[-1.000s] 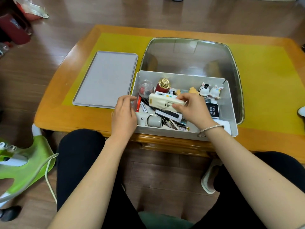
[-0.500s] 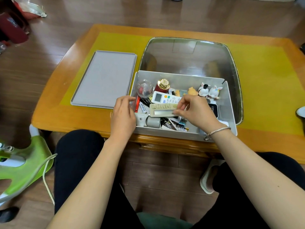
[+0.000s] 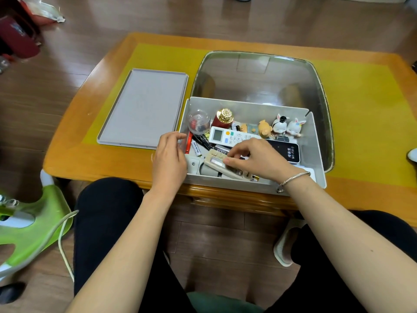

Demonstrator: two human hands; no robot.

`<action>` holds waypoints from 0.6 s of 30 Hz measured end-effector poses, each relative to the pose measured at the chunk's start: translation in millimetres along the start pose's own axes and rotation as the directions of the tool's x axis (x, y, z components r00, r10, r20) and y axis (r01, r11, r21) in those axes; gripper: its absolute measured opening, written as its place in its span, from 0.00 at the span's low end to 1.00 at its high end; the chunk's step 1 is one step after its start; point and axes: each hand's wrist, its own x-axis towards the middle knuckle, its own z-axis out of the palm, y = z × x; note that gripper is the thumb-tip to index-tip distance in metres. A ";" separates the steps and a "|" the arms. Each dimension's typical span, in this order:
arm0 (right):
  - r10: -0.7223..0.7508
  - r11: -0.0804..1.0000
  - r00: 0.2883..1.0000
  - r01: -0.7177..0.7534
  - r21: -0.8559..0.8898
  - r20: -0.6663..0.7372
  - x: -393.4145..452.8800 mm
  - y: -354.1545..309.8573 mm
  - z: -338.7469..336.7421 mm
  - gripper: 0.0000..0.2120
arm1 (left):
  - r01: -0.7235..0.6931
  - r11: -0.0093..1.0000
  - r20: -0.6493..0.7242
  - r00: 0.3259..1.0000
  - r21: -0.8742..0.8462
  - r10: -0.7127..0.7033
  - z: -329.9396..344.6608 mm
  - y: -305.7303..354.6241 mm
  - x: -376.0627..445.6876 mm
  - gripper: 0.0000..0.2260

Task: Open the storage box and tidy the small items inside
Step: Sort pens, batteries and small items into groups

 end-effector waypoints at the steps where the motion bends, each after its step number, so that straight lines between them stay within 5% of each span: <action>1: -0.004 0.999 1.000 0.005 0.033 -0.020 -0.6 0.7 1.0 0.18 | 0.003 1.000 -0.001 1.000 -0.003 -0.003 0.1 -0.1 -0.1 0.11; 5: 0.132 0.978 0.957 -0.168 -0.122 -0.260 7.2 17.1 -0.2 0.16 | 0.006 1.000 0.002 1.000 -0.013 -0.006 0.0 0.7 -0.6 0.11; 10: 0.292 0.914 0.954 -0.299 -0.273 -0.069 17.4 30.3 0.9 0.26 | 0.013 1.000 0.005 1.000 -0.018 -0.013 0.1 1.8 -1.0 0.11; 18: -0.027 0.996 1.000 0.026 0.084 0.010 13.1 8.4 1.2 0.27 | 0.017 1.000 0.009 1.000 -0.020 -0.016 1.5 0.3 -1.0 0.11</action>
